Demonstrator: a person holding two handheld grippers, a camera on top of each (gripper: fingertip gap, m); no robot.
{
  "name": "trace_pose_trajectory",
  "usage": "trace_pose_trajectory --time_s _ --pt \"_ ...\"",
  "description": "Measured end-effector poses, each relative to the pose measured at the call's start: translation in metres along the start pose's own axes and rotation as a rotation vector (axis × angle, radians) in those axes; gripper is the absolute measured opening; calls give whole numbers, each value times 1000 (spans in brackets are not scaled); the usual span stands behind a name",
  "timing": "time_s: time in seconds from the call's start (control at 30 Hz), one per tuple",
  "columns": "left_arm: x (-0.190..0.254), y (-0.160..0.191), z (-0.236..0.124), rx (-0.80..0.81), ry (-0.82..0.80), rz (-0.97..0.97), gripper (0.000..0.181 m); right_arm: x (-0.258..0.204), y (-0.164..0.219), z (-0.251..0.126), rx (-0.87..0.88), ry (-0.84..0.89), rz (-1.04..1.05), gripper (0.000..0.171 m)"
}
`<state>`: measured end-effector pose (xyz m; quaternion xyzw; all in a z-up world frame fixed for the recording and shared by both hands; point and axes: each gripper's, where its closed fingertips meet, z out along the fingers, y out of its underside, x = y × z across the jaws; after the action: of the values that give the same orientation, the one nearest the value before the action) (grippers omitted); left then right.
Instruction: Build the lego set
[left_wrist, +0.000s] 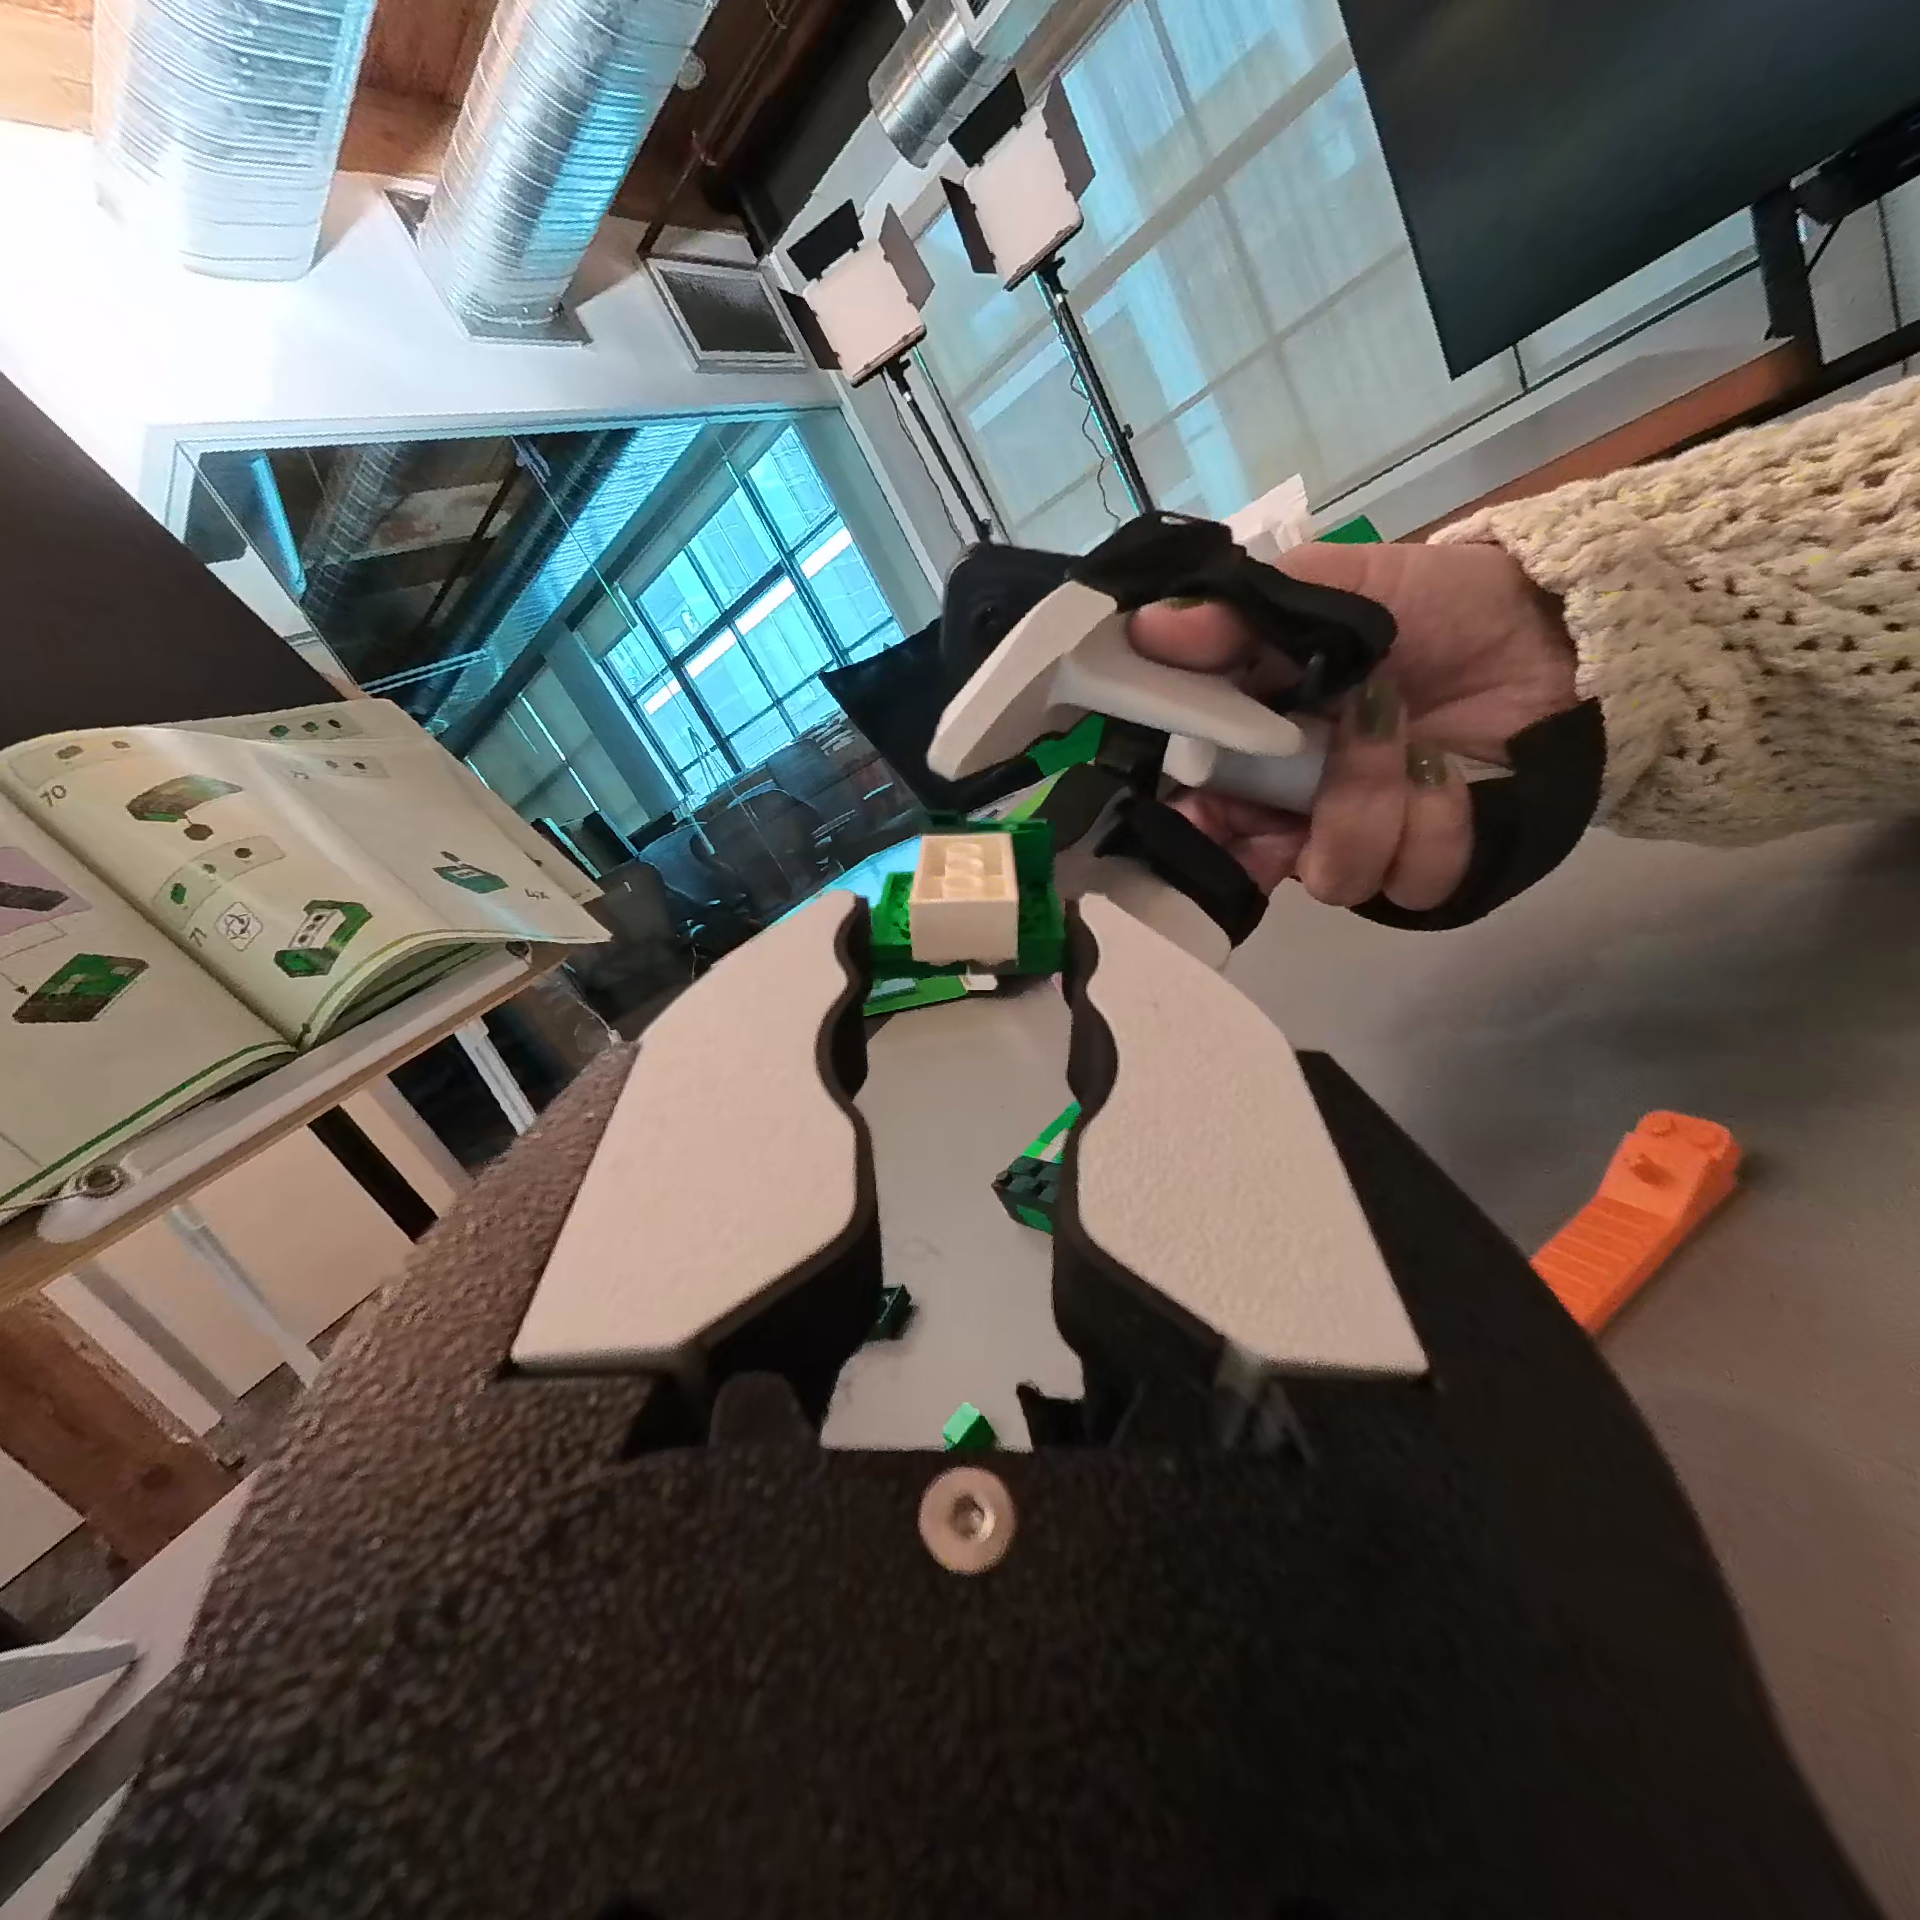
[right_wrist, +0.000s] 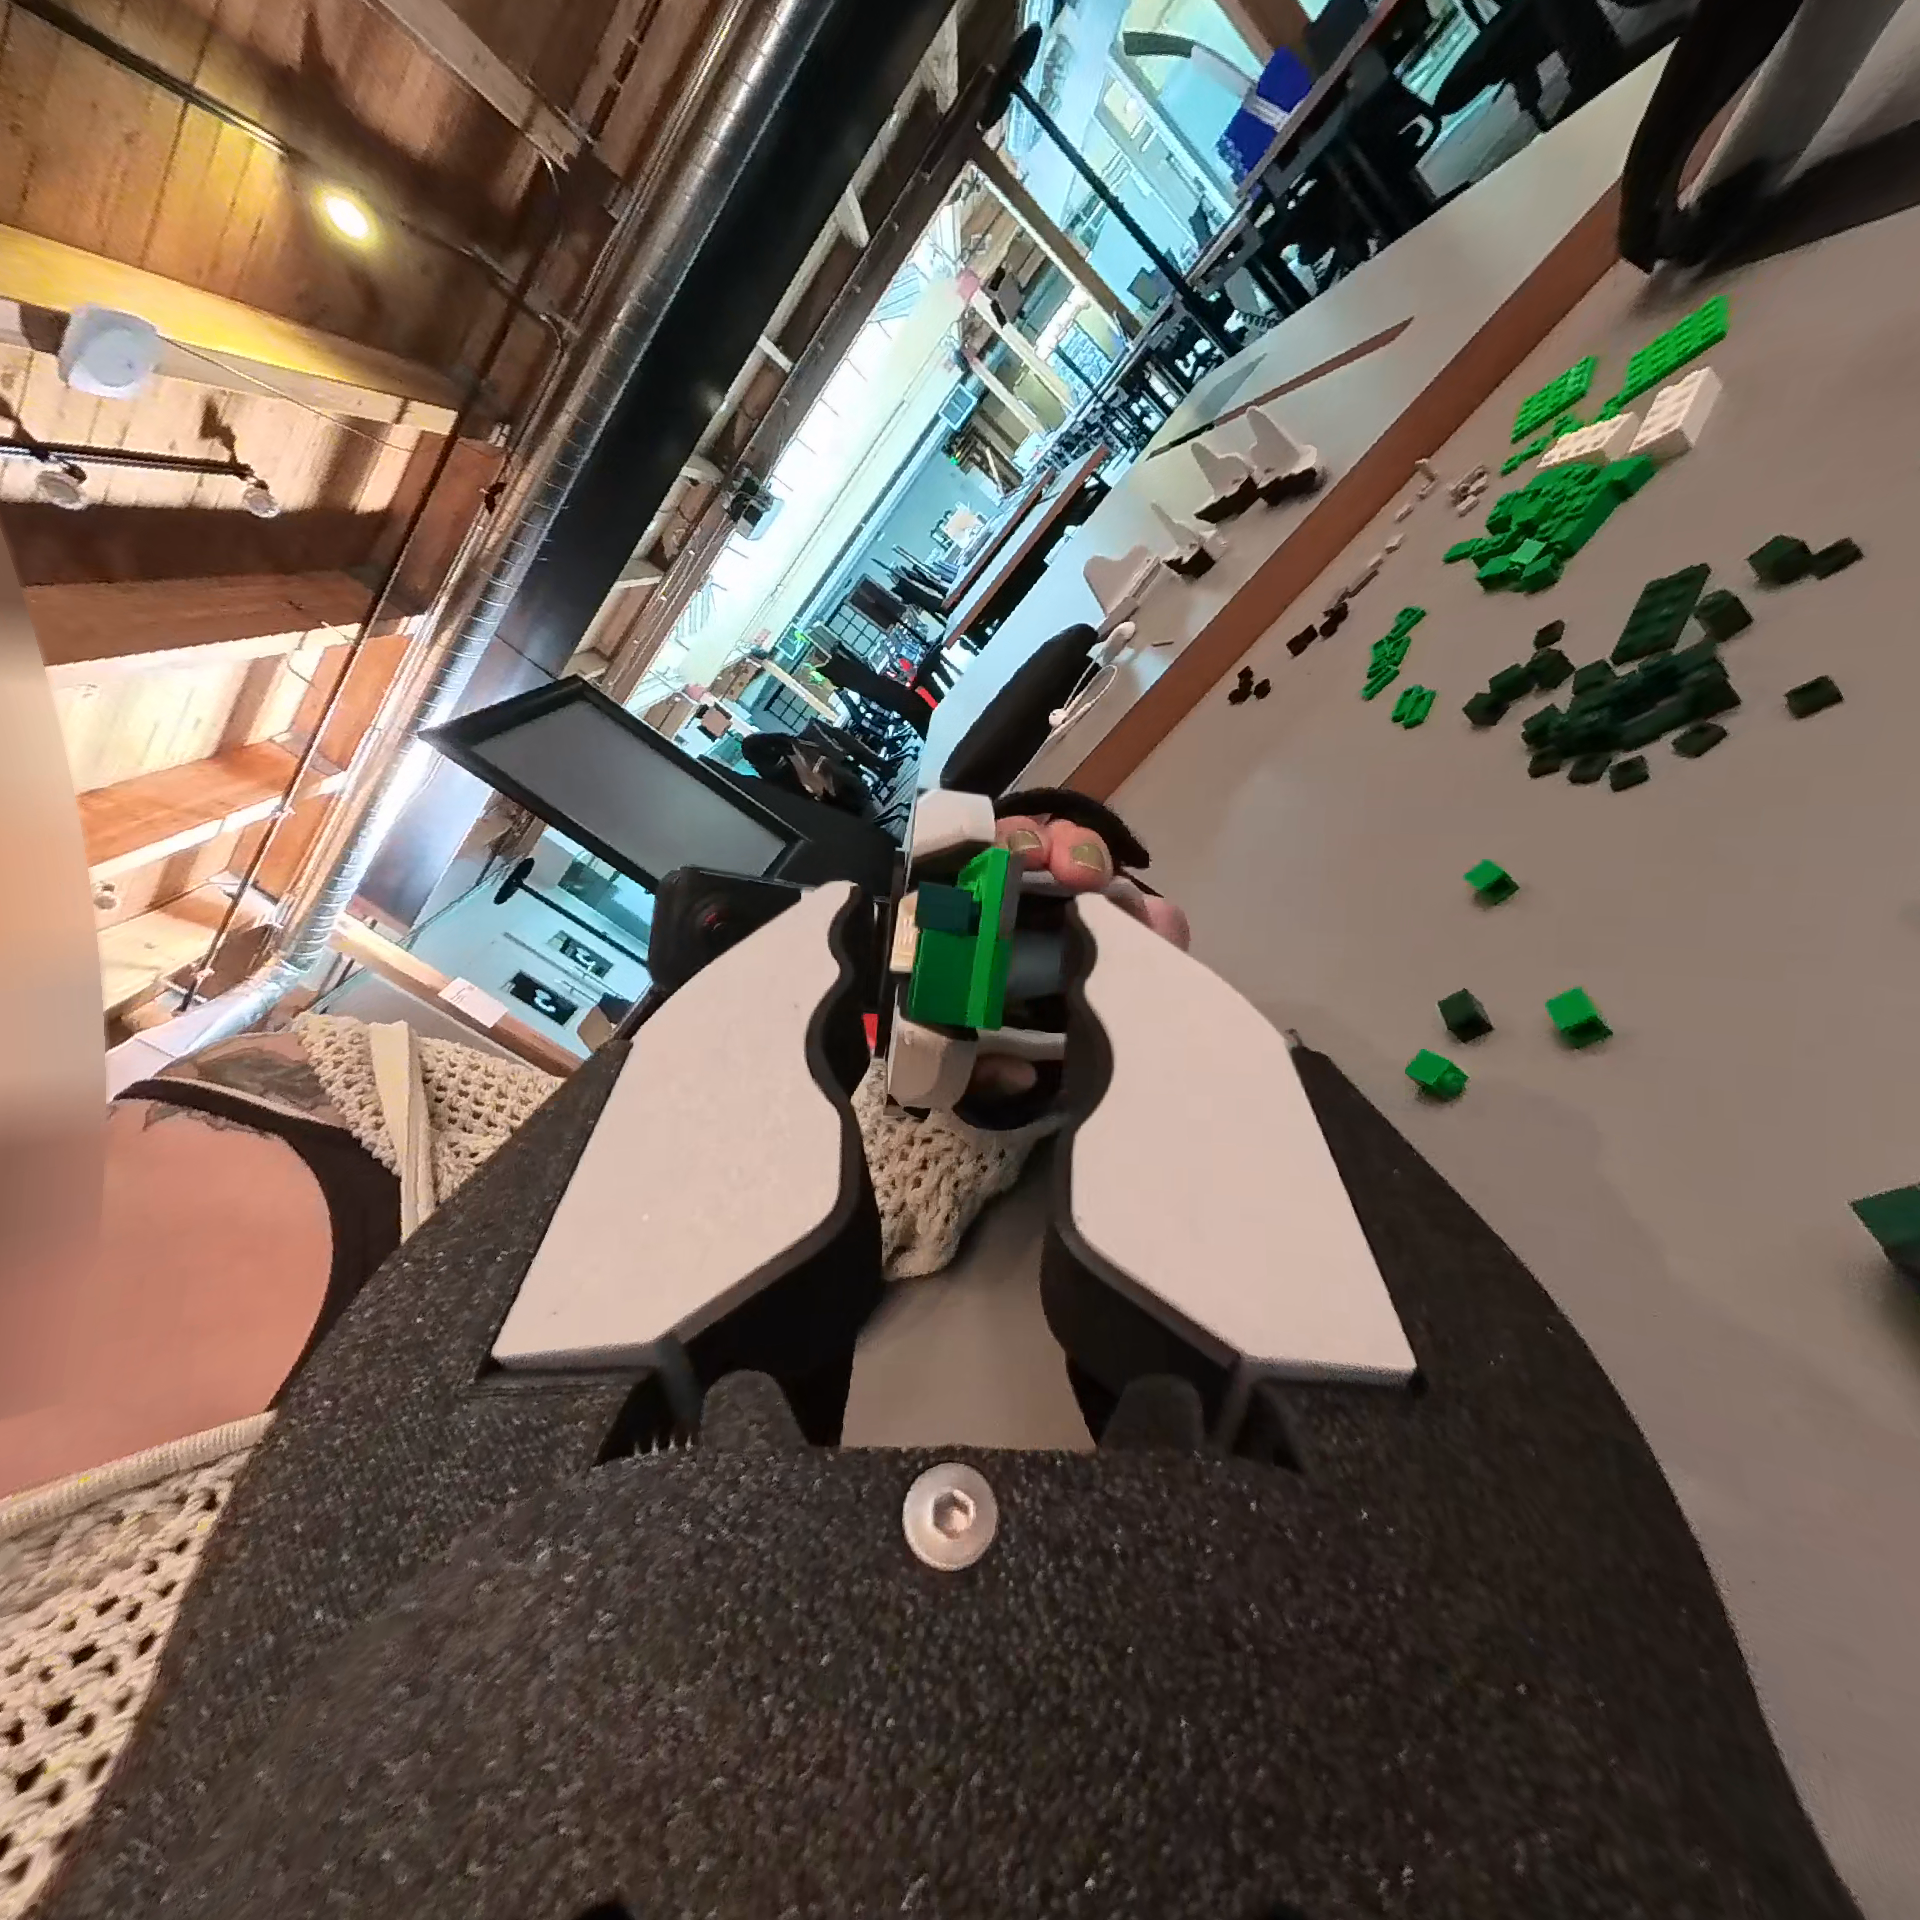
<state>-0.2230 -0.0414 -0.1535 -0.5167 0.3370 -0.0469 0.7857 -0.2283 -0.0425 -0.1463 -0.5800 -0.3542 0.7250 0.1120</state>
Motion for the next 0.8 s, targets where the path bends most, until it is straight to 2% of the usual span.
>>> trace_pose_trajectory --time_s 0.13,0.2,0.6,0.7,0.8 --pt "3 0 1 -7 11 15 36 0 3 1 -25 -7 8 28" --pt "2 -1 0 -2 10 16 36 -2 6 2 -39 -16 5 18" --pt "8 -7 0 1 25 94 36 -9 11 -2 -82 -59 -63 17" --pt "11 -4 2 -14 37 82 36 -7 12 -6 -104 -20 -150 17" --pt "13 -1 4 -18 66 -25 37 -6 11 -11 -102 7 -310 17"
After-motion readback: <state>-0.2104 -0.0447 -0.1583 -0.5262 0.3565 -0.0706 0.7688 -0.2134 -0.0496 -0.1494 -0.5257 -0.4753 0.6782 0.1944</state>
